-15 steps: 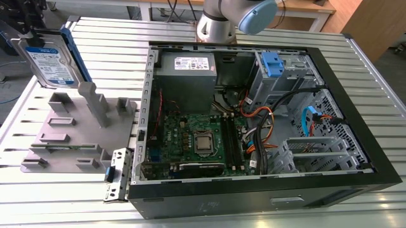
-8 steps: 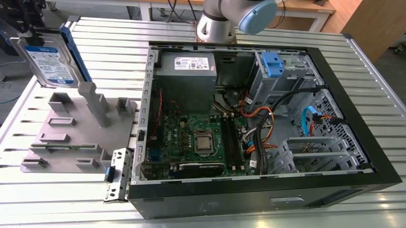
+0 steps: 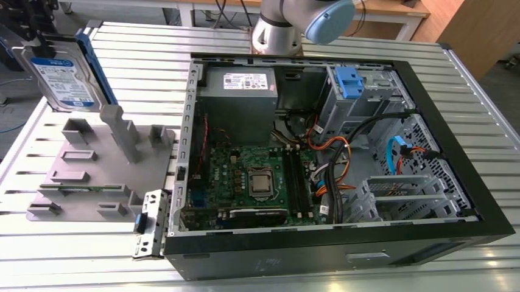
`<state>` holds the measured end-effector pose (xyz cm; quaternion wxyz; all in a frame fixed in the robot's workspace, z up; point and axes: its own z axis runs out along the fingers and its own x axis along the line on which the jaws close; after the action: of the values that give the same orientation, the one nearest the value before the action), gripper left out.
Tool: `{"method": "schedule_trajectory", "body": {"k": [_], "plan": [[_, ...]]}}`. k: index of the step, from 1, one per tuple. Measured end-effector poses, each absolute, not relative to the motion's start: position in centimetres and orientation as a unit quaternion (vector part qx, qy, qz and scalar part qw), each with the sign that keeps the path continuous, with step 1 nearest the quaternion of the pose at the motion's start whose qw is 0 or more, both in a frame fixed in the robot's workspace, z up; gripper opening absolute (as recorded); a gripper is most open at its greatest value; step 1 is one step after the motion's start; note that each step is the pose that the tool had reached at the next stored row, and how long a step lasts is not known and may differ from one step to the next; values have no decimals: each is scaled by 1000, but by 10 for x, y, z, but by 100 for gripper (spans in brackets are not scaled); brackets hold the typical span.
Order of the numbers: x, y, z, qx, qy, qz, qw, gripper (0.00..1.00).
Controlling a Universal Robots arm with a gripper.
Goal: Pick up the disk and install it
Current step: 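Pick up the disk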
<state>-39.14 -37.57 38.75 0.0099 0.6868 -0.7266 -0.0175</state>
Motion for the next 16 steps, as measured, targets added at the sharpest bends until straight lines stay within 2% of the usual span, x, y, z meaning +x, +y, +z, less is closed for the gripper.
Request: {"method": "schedule_trajectory", "body": {"k": [16], "plan": [[-391, -376, 393, 687, -727, -18, 10, 35]]}}
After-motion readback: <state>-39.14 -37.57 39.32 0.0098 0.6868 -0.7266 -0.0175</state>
